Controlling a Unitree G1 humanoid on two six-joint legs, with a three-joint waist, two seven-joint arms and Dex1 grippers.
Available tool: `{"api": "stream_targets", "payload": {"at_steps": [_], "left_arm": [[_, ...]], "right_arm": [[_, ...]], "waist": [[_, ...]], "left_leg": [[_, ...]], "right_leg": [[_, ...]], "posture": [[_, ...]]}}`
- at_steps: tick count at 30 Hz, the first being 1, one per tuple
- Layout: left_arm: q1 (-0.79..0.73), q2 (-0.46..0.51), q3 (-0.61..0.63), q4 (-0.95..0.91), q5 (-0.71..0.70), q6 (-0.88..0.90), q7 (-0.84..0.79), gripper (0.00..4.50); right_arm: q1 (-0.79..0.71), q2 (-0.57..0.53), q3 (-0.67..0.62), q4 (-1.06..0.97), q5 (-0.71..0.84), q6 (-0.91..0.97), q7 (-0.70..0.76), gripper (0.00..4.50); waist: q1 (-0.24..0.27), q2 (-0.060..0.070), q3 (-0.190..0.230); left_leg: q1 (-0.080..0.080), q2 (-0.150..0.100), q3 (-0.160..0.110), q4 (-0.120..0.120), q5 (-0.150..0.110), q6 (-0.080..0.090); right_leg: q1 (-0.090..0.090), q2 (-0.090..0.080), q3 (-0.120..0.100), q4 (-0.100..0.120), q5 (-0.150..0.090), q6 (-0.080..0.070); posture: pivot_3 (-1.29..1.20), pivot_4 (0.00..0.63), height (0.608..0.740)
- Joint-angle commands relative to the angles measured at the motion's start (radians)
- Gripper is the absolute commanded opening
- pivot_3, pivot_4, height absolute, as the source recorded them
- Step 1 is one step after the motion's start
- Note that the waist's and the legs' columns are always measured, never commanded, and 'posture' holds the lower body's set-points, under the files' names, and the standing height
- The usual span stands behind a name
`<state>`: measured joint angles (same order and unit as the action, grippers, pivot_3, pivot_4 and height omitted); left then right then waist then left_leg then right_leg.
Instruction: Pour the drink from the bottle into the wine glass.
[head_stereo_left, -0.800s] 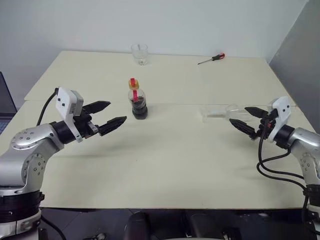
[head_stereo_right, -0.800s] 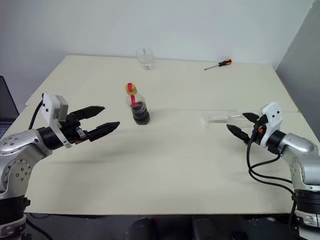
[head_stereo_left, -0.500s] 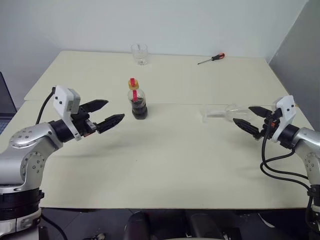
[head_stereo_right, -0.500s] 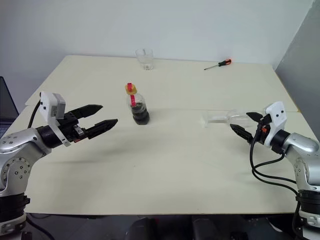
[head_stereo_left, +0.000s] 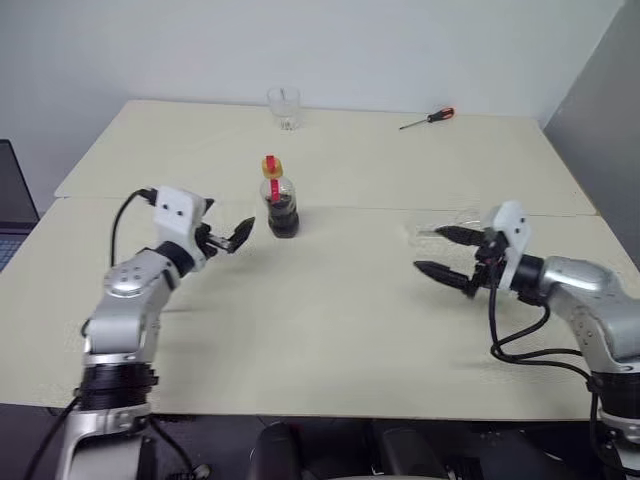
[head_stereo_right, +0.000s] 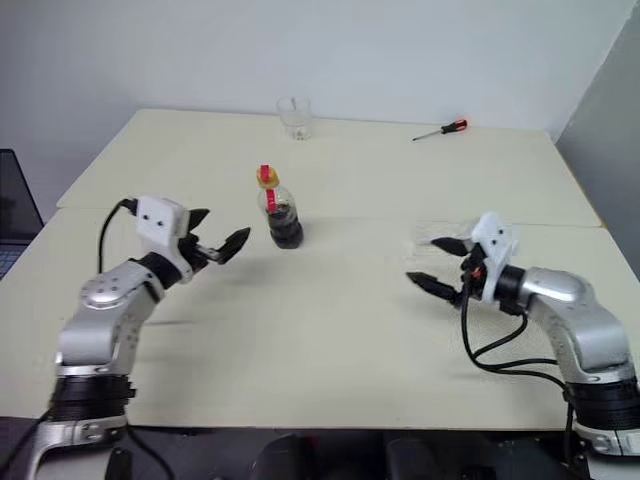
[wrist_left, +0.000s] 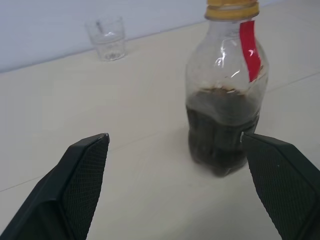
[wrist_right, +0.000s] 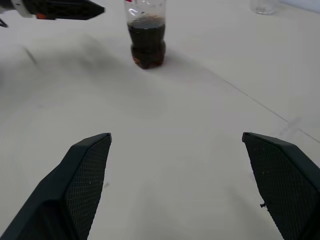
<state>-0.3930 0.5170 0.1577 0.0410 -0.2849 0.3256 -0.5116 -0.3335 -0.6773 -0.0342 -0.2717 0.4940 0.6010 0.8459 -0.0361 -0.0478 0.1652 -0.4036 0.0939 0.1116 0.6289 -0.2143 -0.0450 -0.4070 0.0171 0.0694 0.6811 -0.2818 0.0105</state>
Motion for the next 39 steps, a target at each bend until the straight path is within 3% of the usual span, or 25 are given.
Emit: {"api": "stream_targets", "payload": {"at_steps": [1, 11, 39], "left_arm": [[-0.022, -0.041, -0.028, -0.011, -0.008, -0.026, -0.015, 4.49], [-0.089, -0.098, -0.044, 0.145, 0.018, -0.077, -0.029, 4.49], [-0.458, -0.208, -0.065, 0.864, 0.125, -0.49, -0.067, 4.49]], "right_arm": [[-0.025, 0.018, 0.032, -0.098, 0.024, 0.033, -0.014, 4.5], [-0.029, 0.084, 0.054, -0.152, 0.026, 0.081, -0.079, 4.5], [-0.008, 0.054, 0.005, -0.134, 0.02, 0.079, -0.108, 4.5]], "waist": [[0.001, 0.0, 0.0], [0.004, 0.0, 0.0], [0.005, 0.0, 0.0]], "left_leg": [[0.0, 0.0, 0.0, 0.0, 0.0, 0.0], [0.0, 0.0, 0.0, 0.001, 0.0, 0.0], [-0.003, 0.0, -0.001, 0.001, 0.0, 0.0]], "right_leg": [[0.0, 0.0, 0.0, 0.0, 0.0, 0.0], [0.0, 0.003, -0.003, 0.001, 0.0, 0.0], [0.0, 0.005, -0.005, 0.0, 0.0, 0.001]], "posture": [[0.0, 0.15, 0.74], [0.0, 0.15, 0.74], [0.0, 0.15, 0.74]]}}
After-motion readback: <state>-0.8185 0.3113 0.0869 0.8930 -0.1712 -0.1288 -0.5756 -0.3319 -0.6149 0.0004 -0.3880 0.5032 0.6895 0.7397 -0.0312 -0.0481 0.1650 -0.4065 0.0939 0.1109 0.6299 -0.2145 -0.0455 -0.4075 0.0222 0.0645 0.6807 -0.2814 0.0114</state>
